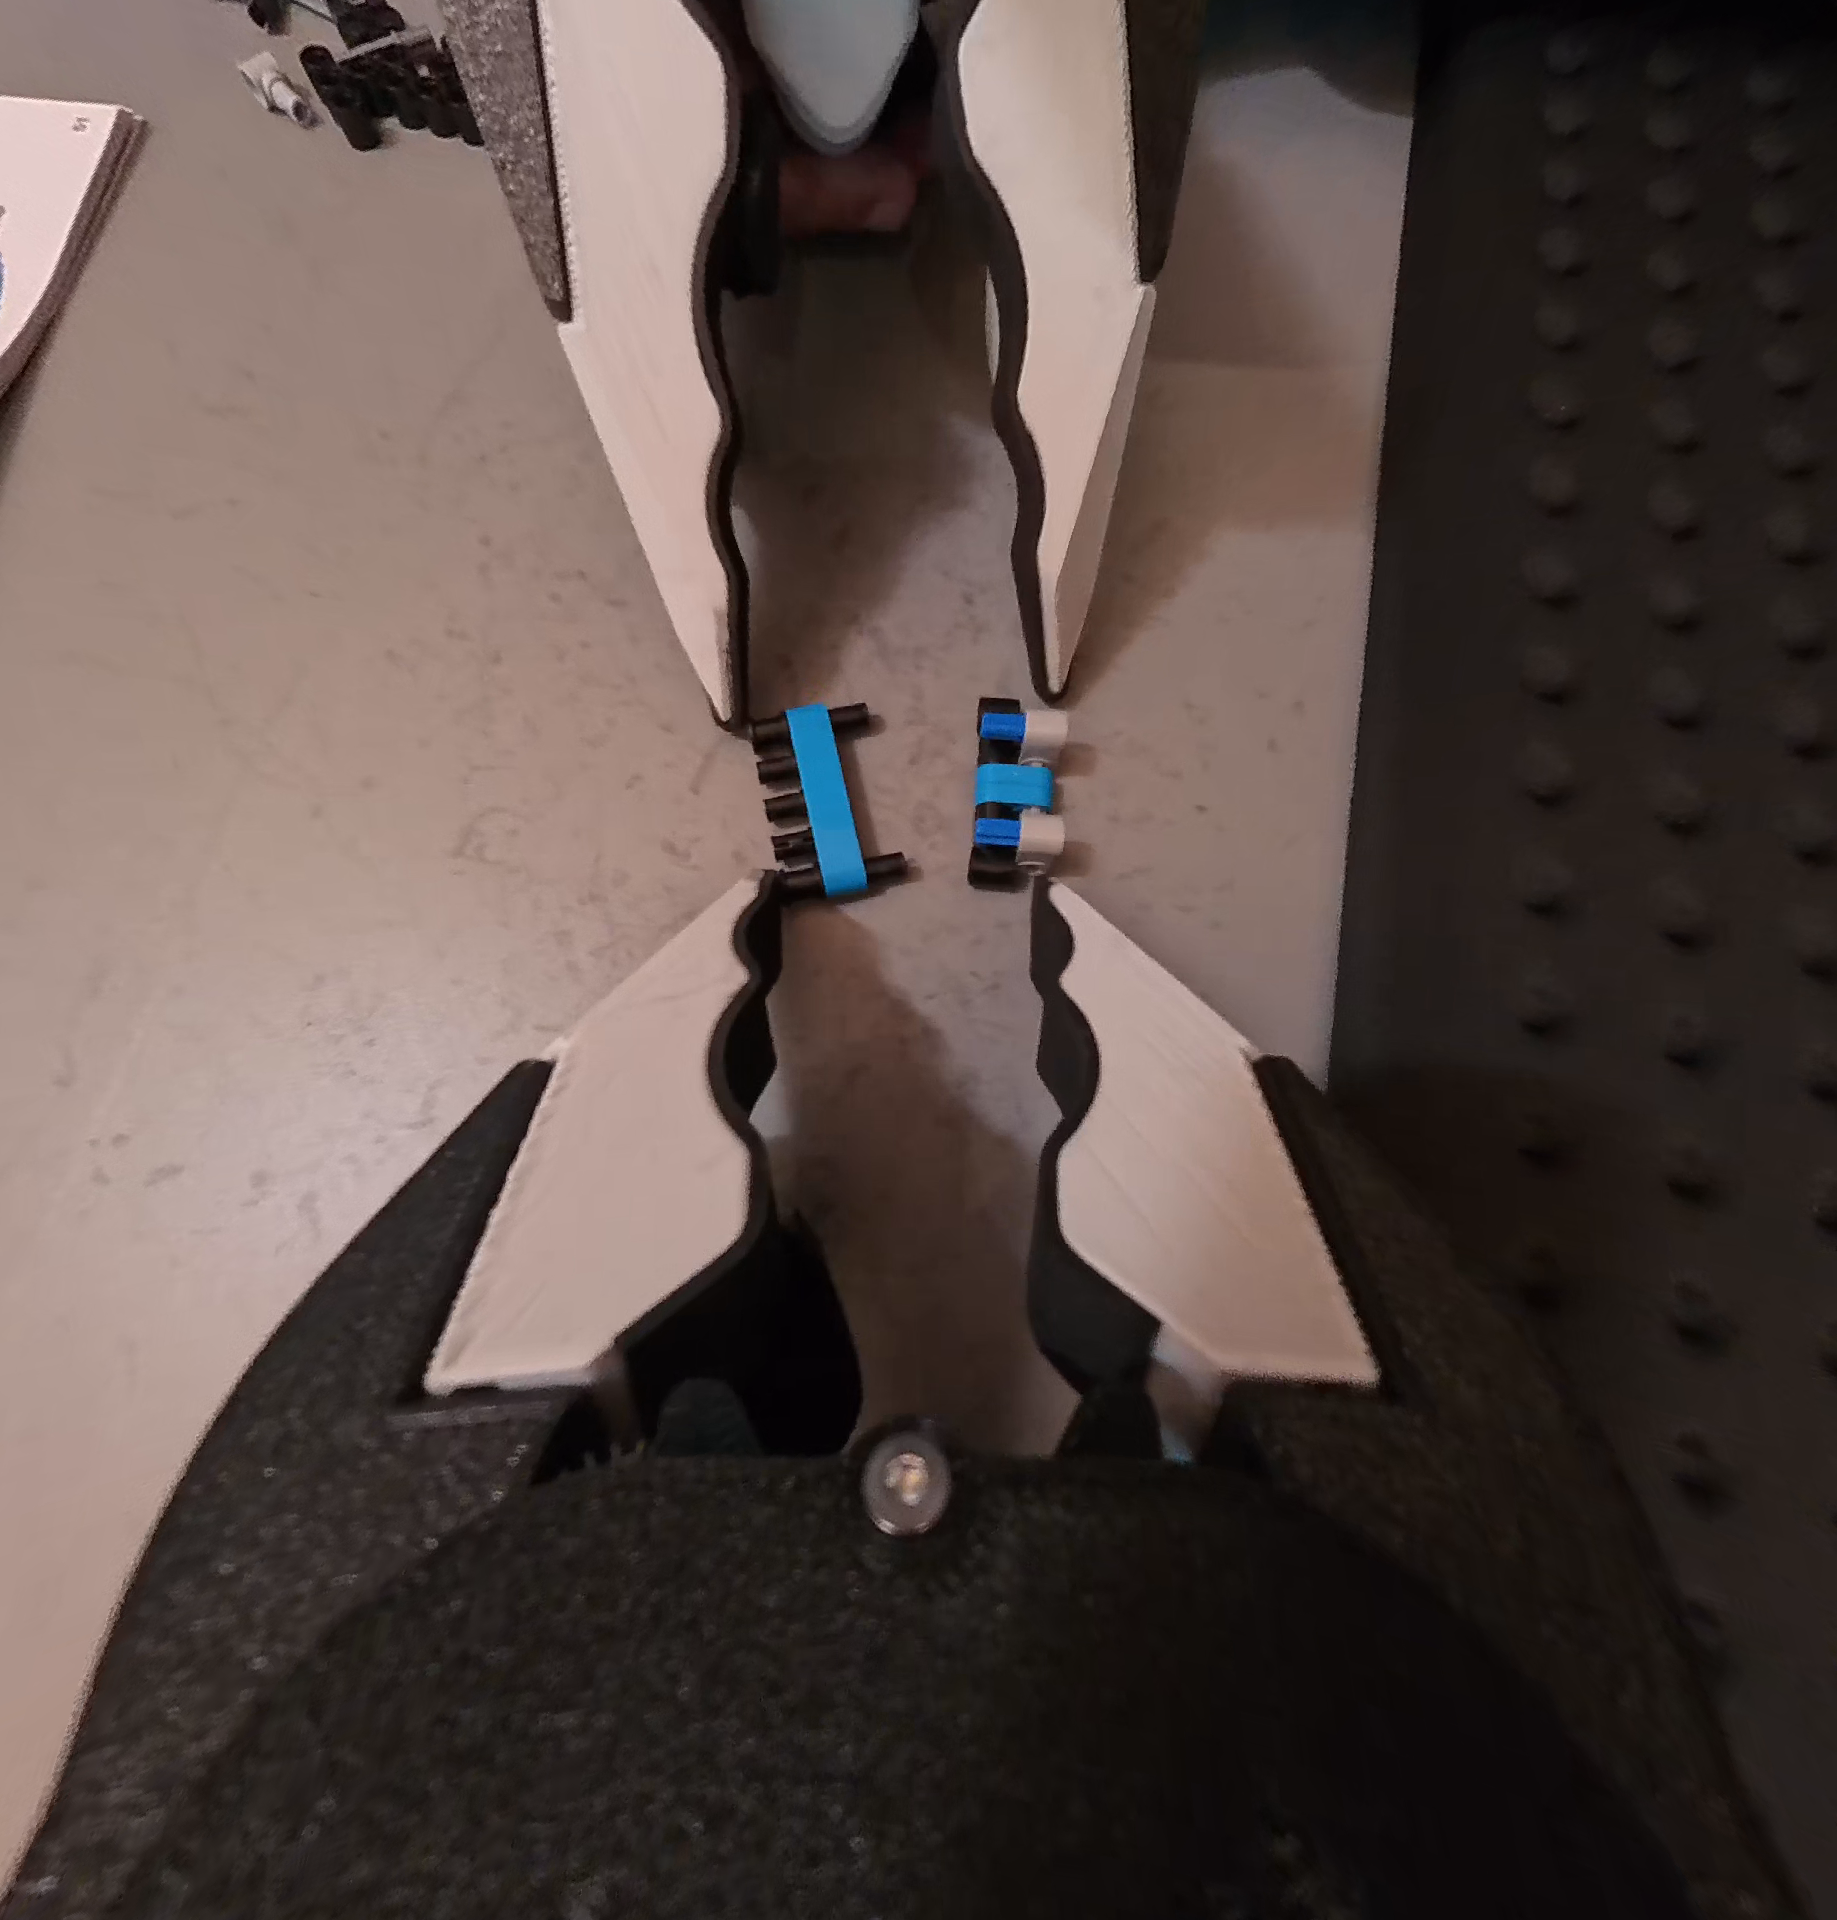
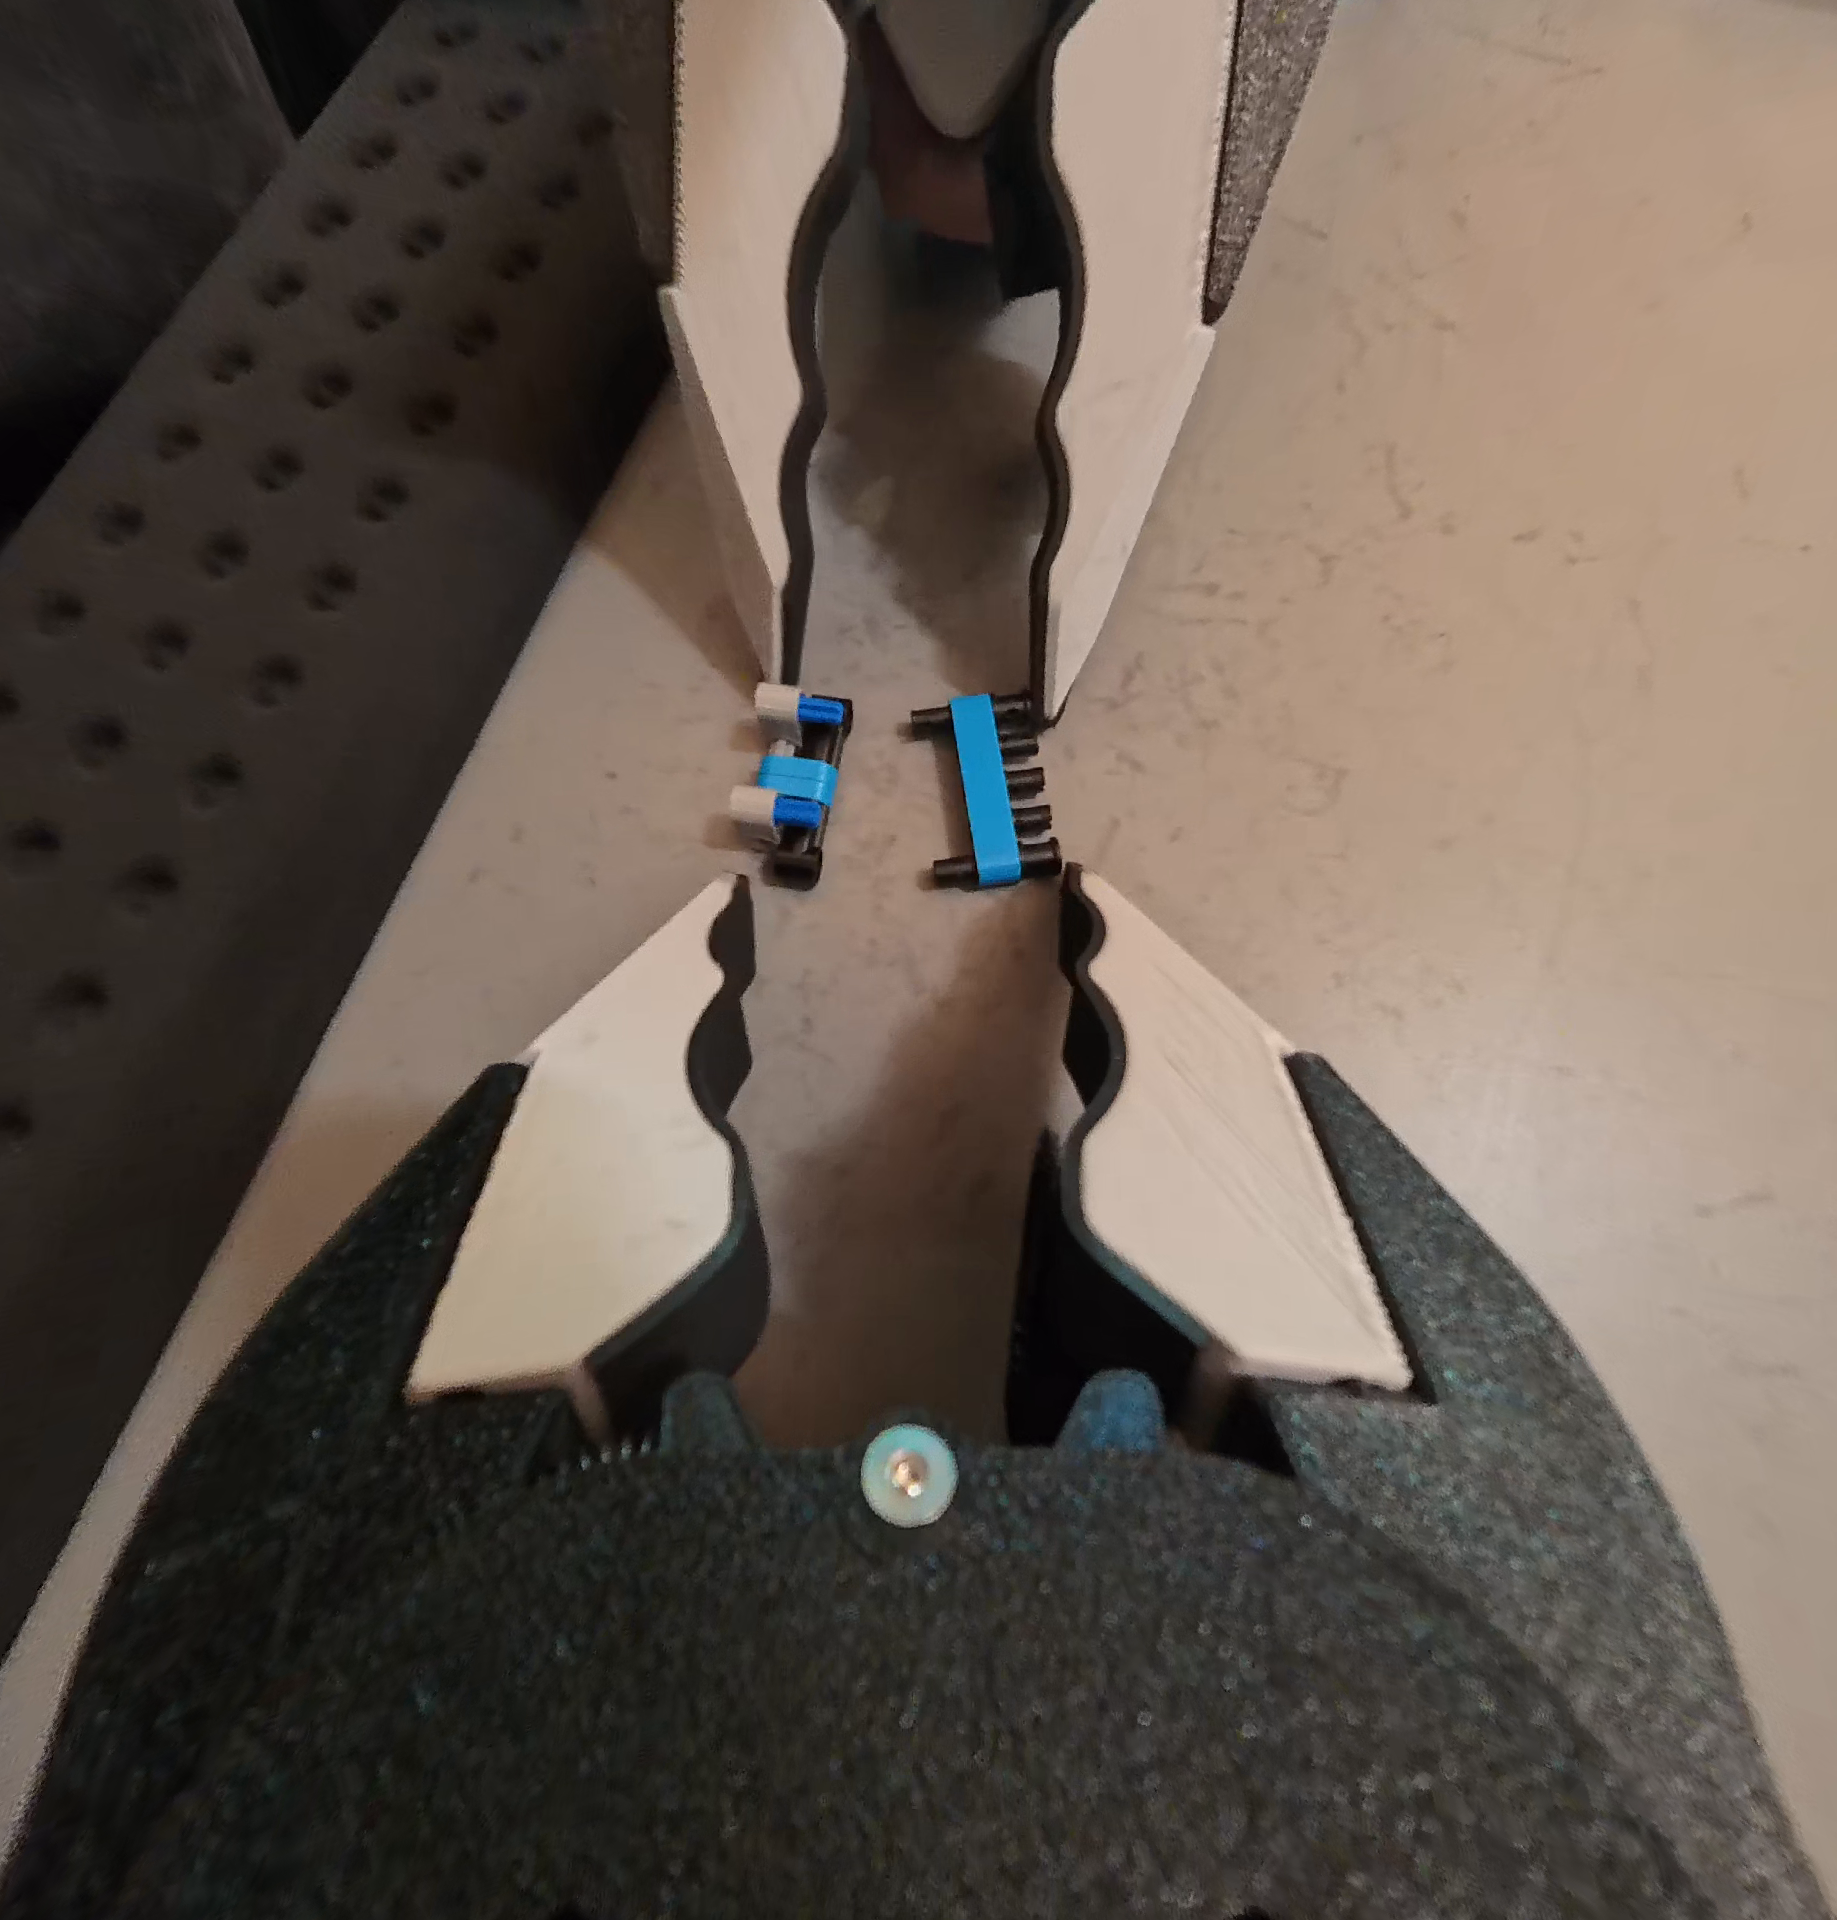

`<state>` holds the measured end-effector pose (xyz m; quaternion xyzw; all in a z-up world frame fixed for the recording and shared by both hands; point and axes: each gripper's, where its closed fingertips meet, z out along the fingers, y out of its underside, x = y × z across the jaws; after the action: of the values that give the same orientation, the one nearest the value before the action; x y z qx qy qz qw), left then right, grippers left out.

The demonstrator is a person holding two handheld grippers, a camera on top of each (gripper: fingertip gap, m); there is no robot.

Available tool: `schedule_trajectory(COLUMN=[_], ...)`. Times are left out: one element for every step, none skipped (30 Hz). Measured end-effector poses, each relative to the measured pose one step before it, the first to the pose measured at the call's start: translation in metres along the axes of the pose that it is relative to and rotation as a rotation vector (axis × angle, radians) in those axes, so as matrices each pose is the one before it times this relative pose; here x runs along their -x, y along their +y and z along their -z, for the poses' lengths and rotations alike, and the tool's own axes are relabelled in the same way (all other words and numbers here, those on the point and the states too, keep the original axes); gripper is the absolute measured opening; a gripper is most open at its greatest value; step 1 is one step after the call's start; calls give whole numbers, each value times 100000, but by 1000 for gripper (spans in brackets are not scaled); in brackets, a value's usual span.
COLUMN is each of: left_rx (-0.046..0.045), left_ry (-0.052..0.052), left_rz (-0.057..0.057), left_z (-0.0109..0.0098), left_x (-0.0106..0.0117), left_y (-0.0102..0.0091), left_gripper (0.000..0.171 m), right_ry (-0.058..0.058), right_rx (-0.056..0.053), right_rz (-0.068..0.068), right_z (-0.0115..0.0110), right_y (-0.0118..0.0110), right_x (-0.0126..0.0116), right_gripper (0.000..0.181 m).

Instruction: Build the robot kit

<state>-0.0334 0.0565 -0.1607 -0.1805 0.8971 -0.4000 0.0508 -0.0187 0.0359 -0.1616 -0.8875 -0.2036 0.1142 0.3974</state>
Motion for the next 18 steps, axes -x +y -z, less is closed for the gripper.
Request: schedule_trajectory(left_rx=[-18, -11, 24, 57, 54, 25, -9, -19, 4, 0, 5, 2, -12, -17, -22, -2, 8, 17], left_ry=[-128, -162, -129, -191, -196, -105, -109, -222, -319, -164, -86, -43, -28, -147, -210, -142, -126, -106], left_rz=[159, 99, -80, -221, -245, -144, 15, 134, 100, -2, -95, -3, 116, 131, 108, 27, -48, -120], left_z=[-1, -10, -10, -14, -14, -21, -10, -20, -5, -7, -1, 0, 1, -2, -7, -10, -13, -7], left_x=[38, 21, 7, -5, -7, -4, 16, 33, 56, 19, 1, 6, 18, 39, 40, 23, 13, -3], left_y=[-5, -10, -6, 8, -6, -2, -24, -21, -5, -6, 14, 0, -1, -18, -9, -9, -11, -4], left_gripper=[47, 47, 46, 46, 47, 47, 47, 46, 45, 44, 44, 44, 44, 44, 43, 42, 42, 42], right_ry=[26, 275, 208, 137, 317, 209, 410, 839, 140, -262, -224, 96, -105, -99, -114, 25, 44, 282], right_rx=[-93, -86, -81, -65, -17, -20, 13, 94, 61, -43, 40, 19, -196, -200, 57, -276, -73, -7], right_rz=[-397, -544, -502, -361, -253, -117, -19, 96, 428, 517, 288, -28, -453, -959, -1305, -1174, -706, -318], right_z=[12, 0, -3, 1, -16, -11, -6, -14, -6, 10, -4, -22, -17, -26, -34, 0, 10, 4], right_y=[-14, -12, -15, -9, -20, -14, -4, 11, 3, -4, 1, -18, -61, -60, -12, -64, -8, -2], right_x=[-47, -99, -83, -70, -93, -61, -60, -88, 22, 94, 52, -15, -42, -88, -111, -130, -82, -71], right_gripper=[58, 56, 55, 53, 51, 50, 49, 47, 48, 49, 50, 50, 53, 54, 52, 49, 48, 46])
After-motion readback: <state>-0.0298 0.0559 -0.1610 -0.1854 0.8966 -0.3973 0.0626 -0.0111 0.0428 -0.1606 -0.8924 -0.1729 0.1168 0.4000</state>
